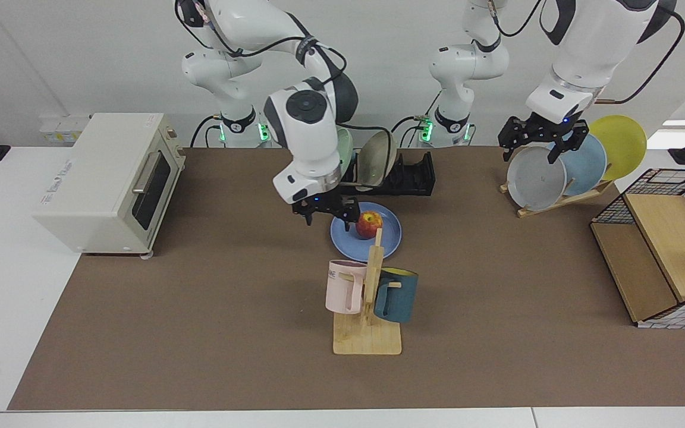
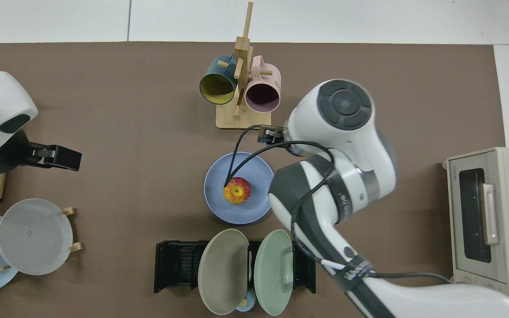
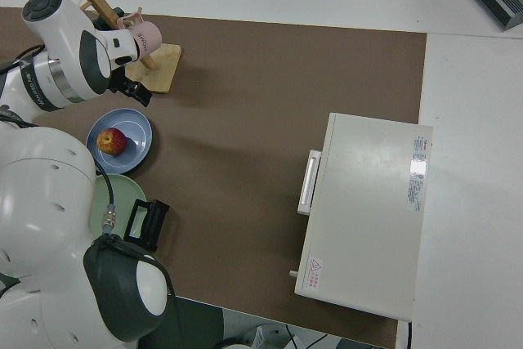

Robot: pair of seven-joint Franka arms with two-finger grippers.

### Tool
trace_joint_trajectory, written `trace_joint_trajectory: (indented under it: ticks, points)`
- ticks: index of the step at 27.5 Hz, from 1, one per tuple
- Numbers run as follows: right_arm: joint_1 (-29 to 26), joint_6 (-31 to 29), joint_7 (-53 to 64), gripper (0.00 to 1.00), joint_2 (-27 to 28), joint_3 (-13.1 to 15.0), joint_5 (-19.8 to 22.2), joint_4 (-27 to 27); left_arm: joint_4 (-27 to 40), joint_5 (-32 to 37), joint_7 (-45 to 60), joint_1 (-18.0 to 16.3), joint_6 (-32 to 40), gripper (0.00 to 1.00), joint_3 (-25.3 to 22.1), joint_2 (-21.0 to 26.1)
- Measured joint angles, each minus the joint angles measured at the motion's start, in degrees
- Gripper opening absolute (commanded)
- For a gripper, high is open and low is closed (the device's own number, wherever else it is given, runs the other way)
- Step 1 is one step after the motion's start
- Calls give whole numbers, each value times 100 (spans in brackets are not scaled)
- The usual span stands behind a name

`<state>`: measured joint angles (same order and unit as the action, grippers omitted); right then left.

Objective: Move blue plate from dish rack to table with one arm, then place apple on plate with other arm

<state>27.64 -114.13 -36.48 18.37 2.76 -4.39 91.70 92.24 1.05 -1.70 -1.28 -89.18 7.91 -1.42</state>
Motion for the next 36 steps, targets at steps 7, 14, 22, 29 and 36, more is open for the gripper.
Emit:
trace_joint_trajectory:
  ticks: [7, 14, 22, 29, 36]
  points:
    - [-896, 131, 1416, 100, -269, 22, 8, 93, 0, 0, 2, 0, 0, 100, 0, 0]
    - [-1611, 136, 2619, 100, -412, 25, 16, 191, 0, 0, 3, 0, 0, 100, 0, -1]
    - [-2269, 427, 3467, 100, -771, 32, 27, 158, 0, 0, 3, 0, 0, 100, 0, -1]
    - [-2407, 867, 3516, 100, -1237, 70, 29, 126, -1, 0, 4, 0, 0, 100, 0, -2]
    - [-2406, 1443, 3508, 100, -1649, 39, 29, 126, -1, 0, 4, 0, 0, 100, 0, -3]
